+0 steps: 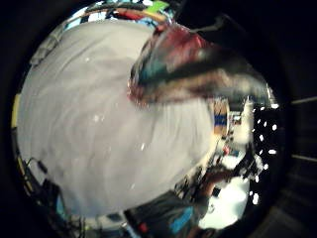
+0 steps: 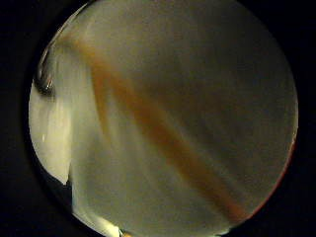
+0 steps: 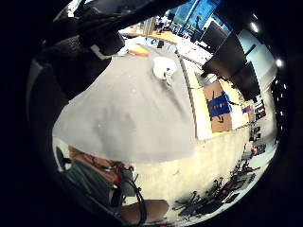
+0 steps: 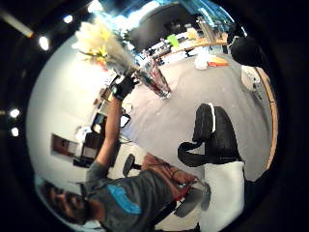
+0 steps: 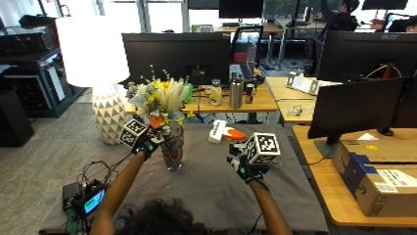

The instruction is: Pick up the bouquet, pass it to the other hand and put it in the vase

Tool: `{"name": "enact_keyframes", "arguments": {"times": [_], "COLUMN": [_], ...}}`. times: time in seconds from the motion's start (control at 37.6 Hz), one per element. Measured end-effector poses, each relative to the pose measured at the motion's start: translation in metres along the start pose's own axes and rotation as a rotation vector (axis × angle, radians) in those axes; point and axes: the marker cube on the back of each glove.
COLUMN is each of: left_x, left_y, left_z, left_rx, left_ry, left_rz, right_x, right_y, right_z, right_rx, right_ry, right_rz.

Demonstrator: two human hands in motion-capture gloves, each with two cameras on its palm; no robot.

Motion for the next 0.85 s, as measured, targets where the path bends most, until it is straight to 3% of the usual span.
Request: {"name": "enact_keyframes", "arguments": {"times": [0.11, 0.29, 0.43, 0.58, 0.85], "left_x": [-0.016, -0.002, 0.008, 0.021, 0.022], "left_y": [0.006, 0.034, 0.048, 0.072, 0.091], "left_z": [-0.008, -0.037, -0.069, -0.104, -0.122], "left_rx": [-0.215, -0.292, -0.08, 0.202, 0.299], "left_ry": [0.052, 0.102, 0.179, 0.392, 0.463], "left_rz": [-0.056, 0.006, 0.093, 0.256, 0.305], "right_x": [-0.001, -0.01, -0.02, -0.026, -0.029], "right_y": [0.0, -0.003, -0.005, -0.008, -0.011], "right_z": [-0.004, -0.005, -0.007, -0.007, -0.003], "right_rx": [0.003, 0.01, 0.015, 0.019, 0.01], "right_ry": [-0.004, -0.016, -0.017, -0.02, -0.041], "right_rz": [0.003, -0.013, -0.033, -0.044, -0.046]}}
